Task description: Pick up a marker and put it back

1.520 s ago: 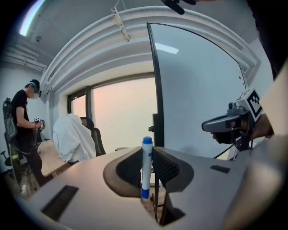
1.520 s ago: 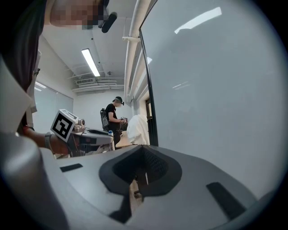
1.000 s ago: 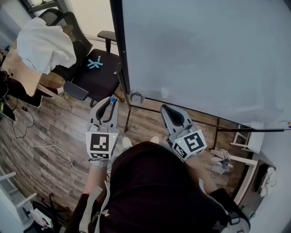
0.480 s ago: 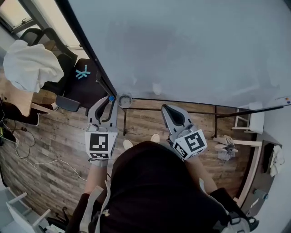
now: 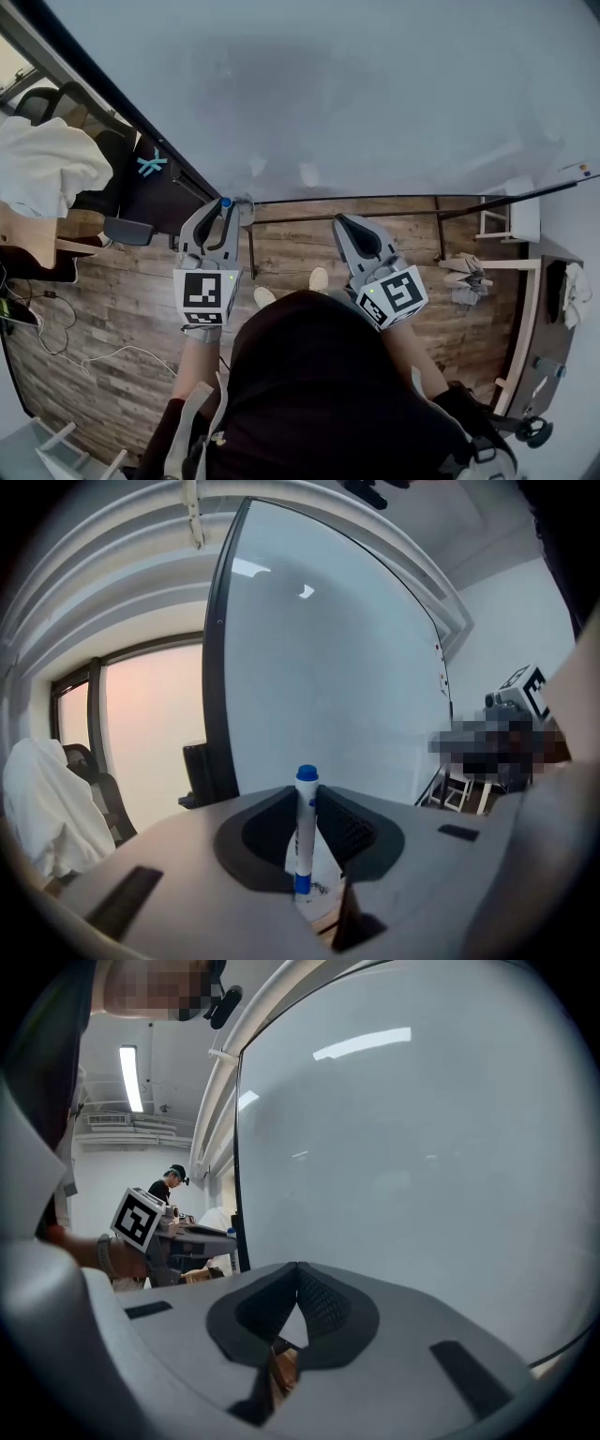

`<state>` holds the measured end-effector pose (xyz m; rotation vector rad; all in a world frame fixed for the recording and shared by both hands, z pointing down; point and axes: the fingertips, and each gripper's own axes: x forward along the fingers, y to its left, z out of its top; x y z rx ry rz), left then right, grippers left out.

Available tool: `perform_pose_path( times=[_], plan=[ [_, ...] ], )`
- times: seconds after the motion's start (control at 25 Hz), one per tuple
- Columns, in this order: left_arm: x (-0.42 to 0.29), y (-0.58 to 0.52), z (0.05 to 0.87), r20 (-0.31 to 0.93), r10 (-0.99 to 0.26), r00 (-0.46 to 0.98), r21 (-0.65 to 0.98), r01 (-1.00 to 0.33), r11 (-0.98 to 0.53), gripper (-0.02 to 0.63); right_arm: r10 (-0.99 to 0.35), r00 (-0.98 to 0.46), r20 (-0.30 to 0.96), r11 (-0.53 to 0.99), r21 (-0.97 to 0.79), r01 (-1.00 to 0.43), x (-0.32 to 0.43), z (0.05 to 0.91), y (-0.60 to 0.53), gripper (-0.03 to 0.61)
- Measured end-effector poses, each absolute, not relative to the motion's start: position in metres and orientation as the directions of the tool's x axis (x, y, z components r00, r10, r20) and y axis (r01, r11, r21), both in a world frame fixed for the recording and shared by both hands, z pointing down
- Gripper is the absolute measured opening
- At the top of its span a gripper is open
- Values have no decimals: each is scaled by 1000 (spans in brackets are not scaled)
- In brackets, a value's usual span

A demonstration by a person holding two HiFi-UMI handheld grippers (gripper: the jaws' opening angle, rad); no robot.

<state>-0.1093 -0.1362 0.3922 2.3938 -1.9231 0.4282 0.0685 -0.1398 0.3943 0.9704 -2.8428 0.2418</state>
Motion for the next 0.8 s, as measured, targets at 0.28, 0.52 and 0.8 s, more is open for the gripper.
perform_pose_path(
  times=[0.28, 0.52, 0.8],
  plan=[
    [-102, -141, 411, 266, -935, 234, -121, -954, -273, 72, -637, -745, 198, 739, -116, -663, 84, 402, -131, 14],
    [-99, -144, 428, 288, -922, 259, -103, -949, -298, 72, -664, -713, 224, 708, -116, -696, 94, 408, -122, 14],
    [-97, -144, 450, 322, -906, 275, -81, -945, -316, 72, -683, -686, 250, 682, -120, -722, 101, 416, -114, 14]
  ],
)
